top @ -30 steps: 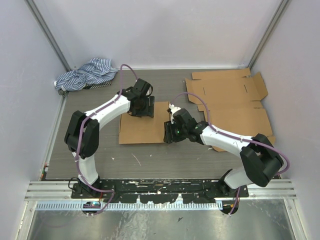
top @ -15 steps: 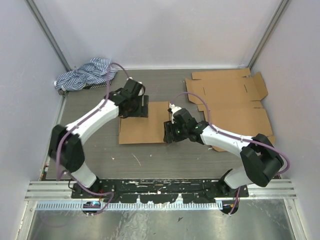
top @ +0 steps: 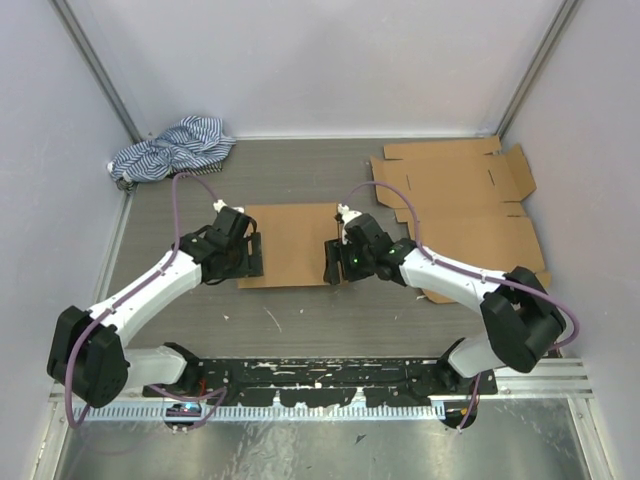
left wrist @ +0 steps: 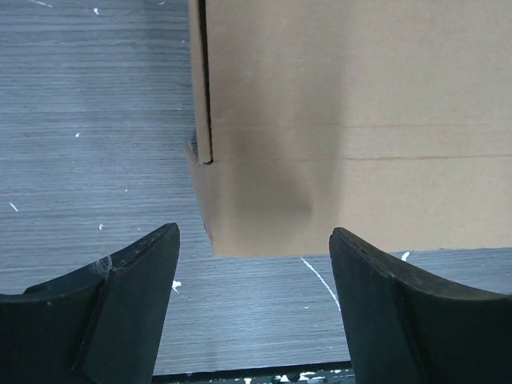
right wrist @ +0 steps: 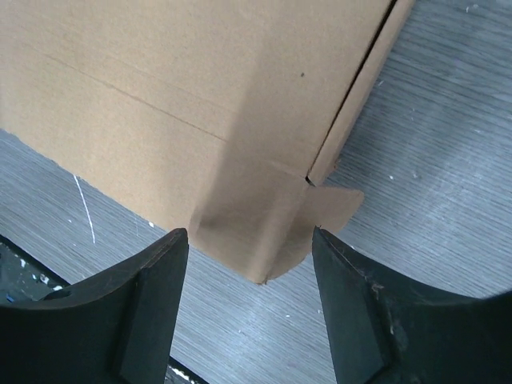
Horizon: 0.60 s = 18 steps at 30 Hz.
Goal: Fold the paper box
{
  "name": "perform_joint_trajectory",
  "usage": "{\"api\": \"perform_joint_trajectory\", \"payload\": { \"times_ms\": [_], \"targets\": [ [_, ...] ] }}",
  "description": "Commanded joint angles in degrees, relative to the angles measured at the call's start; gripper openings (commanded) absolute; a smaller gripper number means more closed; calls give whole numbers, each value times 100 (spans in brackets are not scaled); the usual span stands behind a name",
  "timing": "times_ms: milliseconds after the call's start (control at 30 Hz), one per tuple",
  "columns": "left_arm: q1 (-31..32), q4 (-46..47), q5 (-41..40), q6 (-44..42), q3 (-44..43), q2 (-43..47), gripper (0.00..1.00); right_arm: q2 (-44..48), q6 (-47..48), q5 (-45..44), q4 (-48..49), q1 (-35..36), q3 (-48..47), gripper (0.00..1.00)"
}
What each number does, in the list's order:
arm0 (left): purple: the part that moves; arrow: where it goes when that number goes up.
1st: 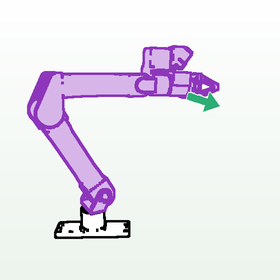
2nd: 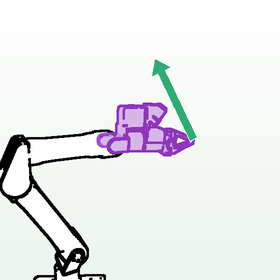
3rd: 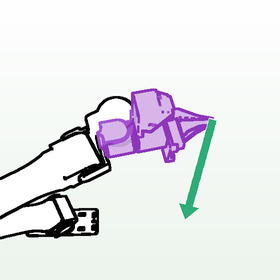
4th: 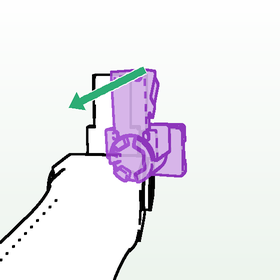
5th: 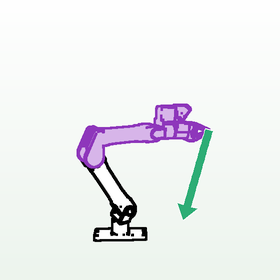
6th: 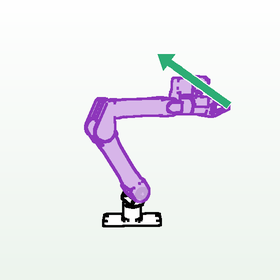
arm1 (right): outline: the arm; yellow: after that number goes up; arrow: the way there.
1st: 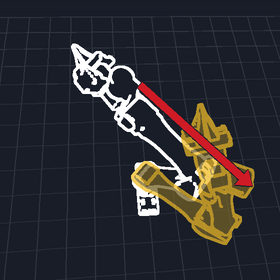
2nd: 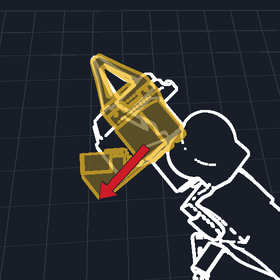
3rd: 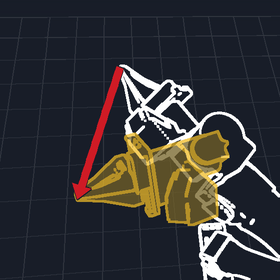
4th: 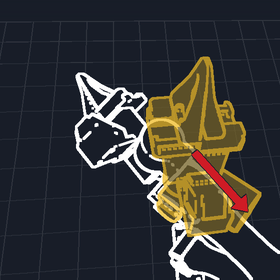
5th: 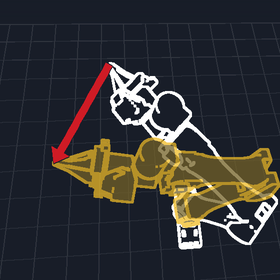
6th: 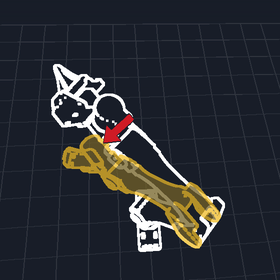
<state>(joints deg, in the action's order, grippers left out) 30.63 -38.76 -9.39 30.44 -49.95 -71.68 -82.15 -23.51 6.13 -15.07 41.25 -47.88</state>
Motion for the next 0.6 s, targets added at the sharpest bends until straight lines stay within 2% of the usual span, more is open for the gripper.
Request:
{"api": "perform_joint_trajectory", "payload": {
  "times_ms": [0,567],
  "targets": [
    [-26,233,-232,118,65,70,82,-151,-183,95,88,31,-337,69],
    [-22,773,31,46,573,-255,80,-319,-347,270,142,44,-327,65]
  ]
}}
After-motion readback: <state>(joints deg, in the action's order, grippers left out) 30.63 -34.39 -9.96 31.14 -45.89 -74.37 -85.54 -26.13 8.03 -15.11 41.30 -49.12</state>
